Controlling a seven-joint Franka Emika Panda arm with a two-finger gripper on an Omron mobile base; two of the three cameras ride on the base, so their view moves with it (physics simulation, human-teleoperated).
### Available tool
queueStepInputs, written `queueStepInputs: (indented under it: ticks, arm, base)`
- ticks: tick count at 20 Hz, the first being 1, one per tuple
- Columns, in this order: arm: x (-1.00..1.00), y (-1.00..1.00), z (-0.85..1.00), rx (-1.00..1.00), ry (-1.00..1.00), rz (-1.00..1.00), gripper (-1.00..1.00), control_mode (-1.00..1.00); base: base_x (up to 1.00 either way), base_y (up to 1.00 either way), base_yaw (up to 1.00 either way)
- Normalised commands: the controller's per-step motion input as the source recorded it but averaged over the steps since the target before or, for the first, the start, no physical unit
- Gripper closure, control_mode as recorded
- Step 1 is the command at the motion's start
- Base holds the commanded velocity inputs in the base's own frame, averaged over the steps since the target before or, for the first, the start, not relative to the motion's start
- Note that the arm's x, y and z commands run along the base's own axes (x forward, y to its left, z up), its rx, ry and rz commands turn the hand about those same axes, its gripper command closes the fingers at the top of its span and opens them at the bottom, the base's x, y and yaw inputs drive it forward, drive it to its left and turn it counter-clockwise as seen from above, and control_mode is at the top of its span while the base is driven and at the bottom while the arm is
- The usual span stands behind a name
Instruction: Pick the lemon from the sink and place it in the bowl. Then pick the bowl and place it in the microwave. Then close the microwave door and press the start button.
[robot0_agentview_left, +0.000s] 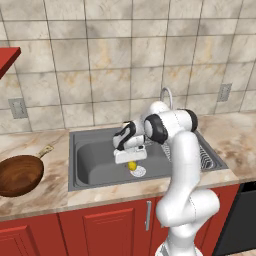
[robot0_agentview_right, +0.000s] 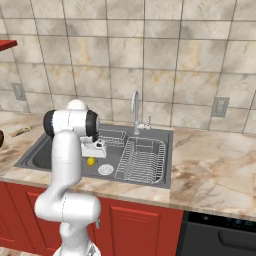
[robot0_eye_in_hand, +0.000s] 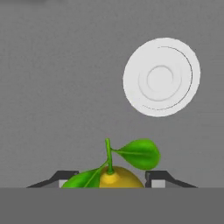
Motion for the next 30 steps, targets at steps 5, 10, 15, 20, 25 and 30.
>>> queueStepInputs:
  ticks: [5,10,15,20,25,30]
  arm:
    - [-0.45,0.23,1.00,0.00,-0.18,0.09,1.00,-1.00]
    - [-0.82,0.46,1.00,0.00,-0.19,0.23,1.00,-1.00]
    - [-0.87,0.45,1.00,0.00,-0.24,0.32,1.00,-1.00]
    - [-0.63,0.58,1.00,0.00,-0.11,0.25,1.00,-1.00]
    - [-0.37,1.00,1.00,0.00,0.02,0.17,1.00,-1.00]
    - [-0.24,1.00,0.75,0.00,0.09,0.18,1.00,-1.00]
  base:
    - [0.00,0.00,0.00]
    - [0.00,0.00,0.00]
    - [0.00,0.00,0.00]
    - [0.00,0.00,0.00]
    - [0.00,0.00,0.00]
    - [0.00,0.00,0.00]
